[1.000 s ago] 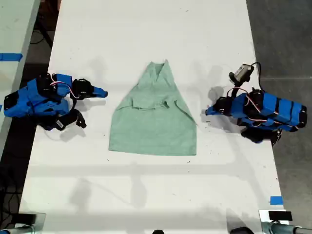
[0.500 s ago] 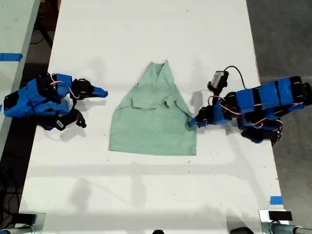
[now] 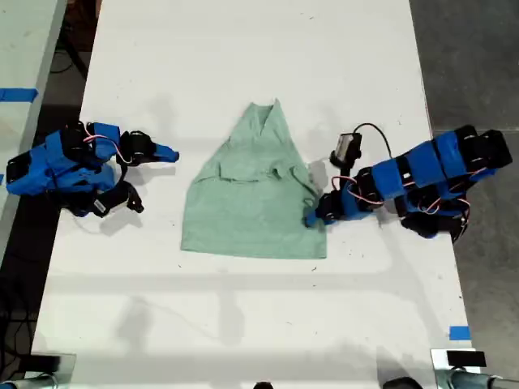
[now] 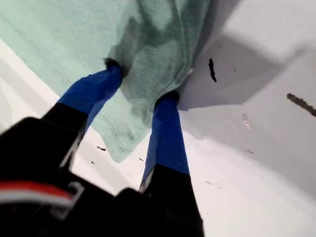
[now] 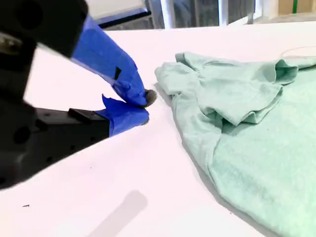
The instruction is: Fold t shirt
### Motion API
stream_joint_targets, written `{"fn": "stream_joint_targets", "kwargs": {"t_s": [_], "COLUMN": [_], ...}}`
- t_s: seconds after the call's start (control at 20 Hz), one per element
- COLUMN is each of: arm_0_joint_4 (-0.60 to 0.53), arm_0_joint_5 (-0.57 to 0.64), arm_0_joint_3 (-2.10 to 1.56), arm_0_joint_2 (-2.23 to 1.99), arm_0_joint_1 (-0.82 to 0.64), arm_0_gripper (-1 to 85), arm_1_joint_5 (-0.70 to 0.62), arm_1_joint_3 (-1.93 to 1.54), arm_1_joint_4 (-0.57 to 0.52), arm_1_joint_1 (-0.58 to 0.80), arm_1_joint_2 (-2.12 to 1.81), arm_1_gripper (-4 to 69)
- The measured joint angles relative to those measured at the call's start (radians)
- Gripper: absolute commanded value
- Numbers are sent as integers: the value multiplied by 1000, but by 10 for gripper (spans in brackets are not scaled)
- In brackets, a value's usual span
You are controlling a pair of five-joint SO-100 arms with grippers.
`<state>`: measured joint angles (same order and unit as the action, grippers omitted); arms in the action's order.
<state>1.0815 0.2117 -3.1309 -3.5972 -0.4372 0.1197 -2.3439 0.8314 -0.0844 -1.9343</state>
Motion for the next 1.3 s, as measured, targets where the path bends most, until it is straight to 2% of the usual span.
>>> {"fn": "stream_joint_targets", "kwargs": {"t_s": [0.1,0.25,0.35,0.55,0.8,0.85,0.95,1.05,1.1,1.2,1.25,1.3], "arm_0_joint_4": [0,0,0,0,0,0,0,5,5,5,5,5], "arm_0_joint_5": [0,0,0,0,0,0,0,0,0,0,0,0], "arm_0_joint_3": [0,0,0,0,0,0,0,0,0,0,0,0], "arm_0_joint_2": [0,0,0,0,0,0,0,0,0,0,0,0], "arm_0_joint_1": [0,0,0,0,0,0,0,0,0,0,0,0], "arm_0_gripper": [-2,-2,-2,-2,-2,-2,-2,-2,-2,-2,-2,-2], "arm_1_joint_5": [23,58,26,-161,-302,-324,-347,-351,-351,-351,-353,-353], "arm_1_joint_3": [61,117,152,385,971,1100,1305,1367,1379,1381,1381,1381], "arm_1_joint_4": [71,308,414,431,472,492,520,540,555,591,621,669], "arm_1_joint_1": [-2,-2,12,66,51,46,41,40,40,40,40,40], "arm_1_joint_2": [26,-17,-94,-71,434,549,738,781,781,750,709,646], "arm_1_gripper": [17,17,17,17,20,42,164,219,223,179,34,15]}}
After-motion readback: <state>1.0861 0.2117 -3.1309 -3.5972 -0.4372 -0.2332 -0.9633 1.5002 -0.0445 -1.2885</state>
